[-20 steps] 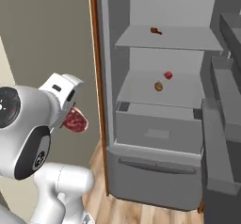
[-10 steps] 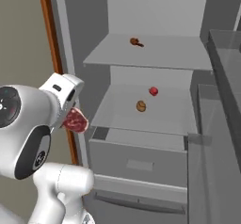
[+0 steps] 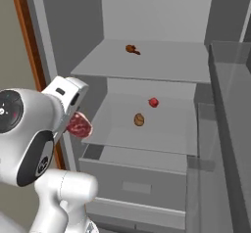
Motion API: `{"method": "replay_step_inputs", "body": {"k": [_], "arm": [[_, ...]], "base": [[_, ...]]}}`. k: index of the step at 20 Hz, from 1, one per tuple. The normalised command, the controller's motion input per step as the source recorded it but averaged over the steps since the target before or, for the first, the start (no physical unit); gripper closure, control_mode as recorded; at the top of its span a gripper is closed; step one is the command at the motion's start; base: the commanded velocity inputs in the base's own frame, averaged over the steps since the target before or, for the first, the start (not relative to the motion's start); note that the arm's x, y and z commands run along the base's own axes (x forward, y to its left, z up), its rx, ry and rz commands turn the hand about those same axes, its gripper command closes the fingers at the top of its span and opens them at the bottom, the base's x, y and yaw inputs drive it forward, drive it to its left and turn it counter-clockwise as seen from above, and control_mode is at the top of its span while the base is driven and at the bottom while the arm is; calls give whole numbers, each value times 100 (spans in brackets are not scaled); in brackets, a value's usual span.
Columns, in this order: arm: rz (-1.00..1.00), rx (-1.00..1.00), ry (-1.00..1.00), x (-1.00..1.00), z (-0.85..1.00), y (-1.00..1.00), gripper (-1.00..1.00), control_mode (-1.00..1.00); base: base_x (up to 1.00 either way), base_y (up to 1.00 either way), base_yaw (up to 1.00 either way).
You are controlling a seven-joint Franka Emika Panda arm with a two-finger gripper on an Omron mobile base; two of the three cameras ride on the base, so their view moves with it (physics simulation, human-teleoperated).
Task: Transport the steak and potato to the fridge. Place the steak on the rack containing meat and place the potato on the rack containing the vegetable, ensuring meats and vegetables are on different racks.
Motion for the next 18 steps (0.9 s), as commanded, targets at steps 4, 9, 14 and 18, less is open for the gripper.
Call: {"method": "replay_step_inputs", "body": {"k": [4, 9, 14, 18], "arm": [[0, 0, 0, 0, 0, 0, 100, 100], [0, 0, 0, 0, 0, 0, 100, 100], [0, 0, 0, 0, 0, 0, 100, 100], [2, 0, -18, -26, 48, 0, 100, -100]], "base": [[66, -21, 26], [41, -20, 32], [12, -8, 17], [-6, 0, 1]]}}
